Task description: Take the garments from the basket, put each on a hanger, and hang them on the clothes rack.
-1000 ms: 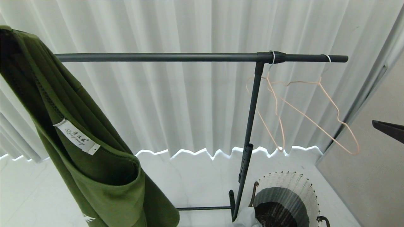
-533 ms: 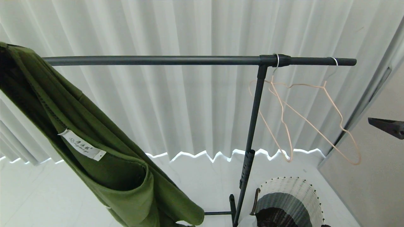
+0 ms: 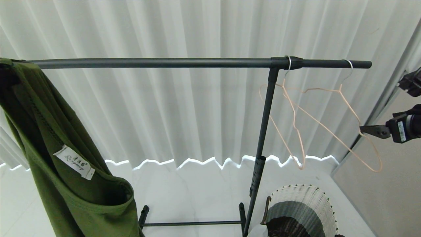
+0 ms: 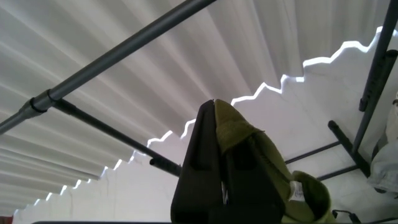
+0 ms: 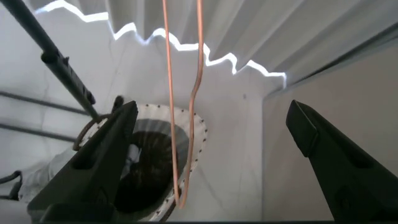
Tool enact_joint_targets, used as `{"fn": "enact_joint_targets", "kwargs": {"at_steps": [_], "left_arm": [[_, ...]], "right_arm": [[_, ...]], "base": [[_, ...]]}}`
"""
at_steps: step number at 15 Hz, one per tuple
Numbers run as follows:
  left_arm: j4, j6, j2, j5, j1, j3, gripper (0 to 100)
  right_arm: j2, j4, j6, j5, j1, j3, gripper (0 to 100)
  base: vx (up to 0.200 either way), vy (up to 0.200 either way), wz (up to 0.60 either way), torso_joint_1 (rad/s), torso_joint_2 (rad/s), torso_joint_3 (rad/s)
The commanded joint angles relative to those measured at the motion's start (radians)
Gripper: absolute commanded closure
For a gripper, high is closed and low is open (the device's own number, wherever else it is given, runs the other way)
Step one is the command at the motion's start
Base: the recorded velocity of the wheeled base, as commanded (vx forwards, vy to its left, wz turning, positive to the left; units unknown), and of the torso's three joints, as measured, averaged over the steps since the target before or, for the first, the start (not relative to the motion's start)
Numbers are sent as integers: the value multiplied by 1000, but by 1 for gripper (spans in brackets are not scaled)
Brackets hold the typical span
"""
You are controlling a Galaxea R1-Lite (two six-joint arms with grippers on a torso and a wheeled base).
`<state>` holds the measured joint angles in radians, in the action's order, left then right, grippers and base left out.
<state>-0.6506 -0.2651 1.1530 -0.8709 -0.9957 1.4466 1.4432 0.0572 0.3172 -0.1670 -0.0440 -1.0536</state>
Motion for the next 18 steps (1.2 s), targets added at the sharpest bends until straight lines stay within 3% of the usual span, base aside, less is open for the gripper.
{"fn": "enact_joint_targets", "kwargs": {"at_steps": [1, 5, 12, 18], "left_arm": [[0, 0, -2, 0, 0, -15, 100], [0, 0, 5, 0, 0, -22, 100], [0, 0, 11, 1, 0, -22, 100], [2, 1, 47, 4, 0, -12, 100]], "right_arm": [[111, 0, -1, -2, -2, -42, 0], [206, 0, -17, -32, -7, -86, 0], [292, -63, -153, -35, 3, -123, 0], [315, -80, -159, -37, 4, -124, 0]], "base": [[0, 0, 0, 0, 0, 0], [0, 0, 0, 0, 0, 0], [0, 0, 0, 0, 0, 0], [0, 0, 0, 0, 0, 0]]}}
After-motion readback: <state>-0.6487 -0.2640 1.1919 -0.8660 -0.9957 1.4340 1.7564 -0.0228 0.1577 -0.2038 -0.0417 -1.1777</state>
